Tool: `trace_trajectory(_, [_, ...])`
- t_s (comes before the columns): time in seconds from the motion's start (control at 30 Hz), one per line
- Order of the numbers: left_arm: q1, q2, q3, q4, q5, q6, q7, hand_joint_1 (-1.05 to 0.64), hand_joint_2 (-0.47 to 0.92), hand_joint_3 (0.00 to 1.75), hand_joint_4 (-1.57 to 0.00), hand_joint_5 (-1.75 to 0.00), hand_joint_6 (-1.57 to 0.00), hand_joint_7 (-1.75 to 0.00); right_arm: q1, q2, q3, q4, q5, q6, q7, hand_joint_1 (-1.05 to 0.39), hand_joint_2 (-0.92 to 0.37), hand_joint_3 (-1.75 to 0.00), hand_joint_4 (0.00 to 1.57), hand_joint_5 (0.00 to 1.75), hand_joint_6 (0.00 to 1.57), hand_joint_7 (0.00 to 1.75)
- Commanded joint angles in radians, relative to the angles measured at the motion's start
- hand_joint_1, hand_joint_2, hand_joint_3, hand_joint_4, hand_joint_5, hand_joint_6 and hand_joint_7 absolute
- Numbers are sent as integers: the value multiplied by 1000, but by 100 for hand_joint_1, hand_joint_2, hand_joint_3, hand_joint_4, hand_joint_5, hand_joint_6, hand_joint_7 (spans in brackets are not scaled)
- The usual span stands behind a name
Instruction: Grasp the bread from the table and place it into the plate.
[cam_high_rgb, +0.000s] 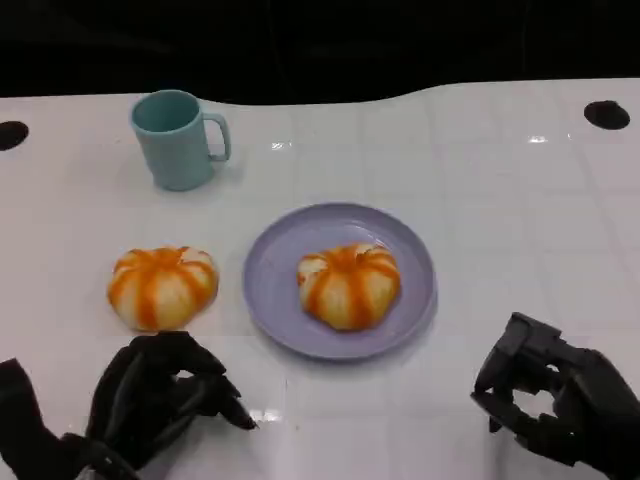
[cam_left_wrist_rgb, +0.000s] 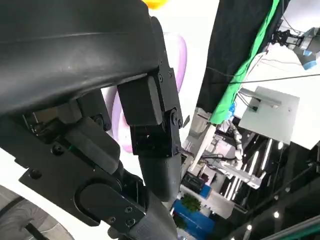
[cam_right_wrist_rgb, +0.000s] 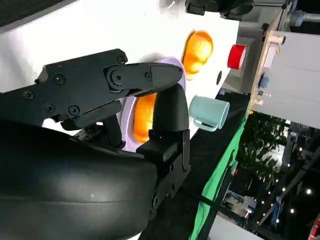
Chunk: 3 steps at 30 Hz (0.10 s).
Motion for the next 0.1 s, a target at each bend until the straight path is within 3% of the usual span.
trace_trajectory(0.03, [-9,22,5,9,3,-5,4,-105,61,0,-157,-57,-157,-33,-2,-7,-16,-9,12,3,8,-44,-92,-31,71,175,51,175])
trace_trajectory(0.1, [-10,22,5,10,2,-2,2,-105,61,0,-157,-57,-157,-33,-2,-8,-16,-11,6,3,7,-44,-92,-31,71,175,51,175])
